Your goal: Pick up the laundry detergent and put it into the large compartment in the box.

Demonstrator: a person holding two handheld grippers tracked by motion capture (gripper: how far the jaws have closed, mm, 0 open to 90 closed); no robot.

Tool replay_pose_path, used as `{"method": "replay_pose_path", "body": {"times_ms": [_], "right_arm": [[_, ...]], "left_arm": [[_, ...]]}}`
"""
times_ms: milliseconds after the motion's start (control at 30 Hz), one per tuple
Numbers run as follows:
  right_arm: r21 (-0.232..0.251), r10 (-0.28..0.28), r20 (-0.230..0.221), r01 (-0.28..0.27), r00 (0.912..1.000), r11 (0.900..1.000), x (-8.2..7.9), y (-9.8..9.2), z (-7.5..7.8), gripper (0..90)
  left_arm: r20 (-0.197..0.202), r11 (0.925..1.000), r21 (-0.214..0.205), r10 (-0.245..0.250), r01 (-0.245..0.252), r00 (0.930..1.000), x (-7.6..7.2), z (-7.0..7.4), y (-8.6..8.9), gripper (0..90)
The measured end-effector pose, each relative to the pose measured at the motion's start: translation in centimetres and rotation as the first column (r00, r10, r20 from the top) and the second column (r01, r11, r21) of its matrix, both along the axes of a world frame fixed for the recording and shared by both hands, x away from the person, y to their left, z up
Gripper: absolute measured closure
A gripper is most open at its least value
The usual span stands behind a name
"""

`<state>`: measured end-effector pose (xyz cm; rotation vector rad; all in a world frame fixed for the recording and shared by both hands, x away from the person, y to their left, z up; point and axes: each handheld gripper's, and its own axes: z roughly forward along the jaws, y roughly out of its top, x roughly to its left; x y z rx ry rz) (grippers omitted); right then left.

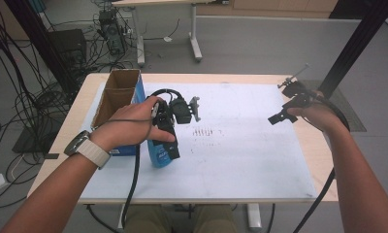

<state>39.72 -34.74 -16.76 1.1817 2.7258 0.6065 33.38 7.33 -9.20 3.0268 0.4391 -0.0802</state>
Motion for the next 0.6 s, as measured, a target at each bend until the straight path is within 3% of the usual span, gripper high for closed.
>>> {"method": "replay_pose_path", "body": {"times_ms": [600], "right_arm": [[0.009,0.007,-0.002,-0.007,1.0,0.9999,0.18,-0.13,-0.37,10.1]], "left_arm": [[0.016,0.9966,-0.003,0.083,-0.083,0.9964,-0.25,0.47,0.19,9.2]]}}
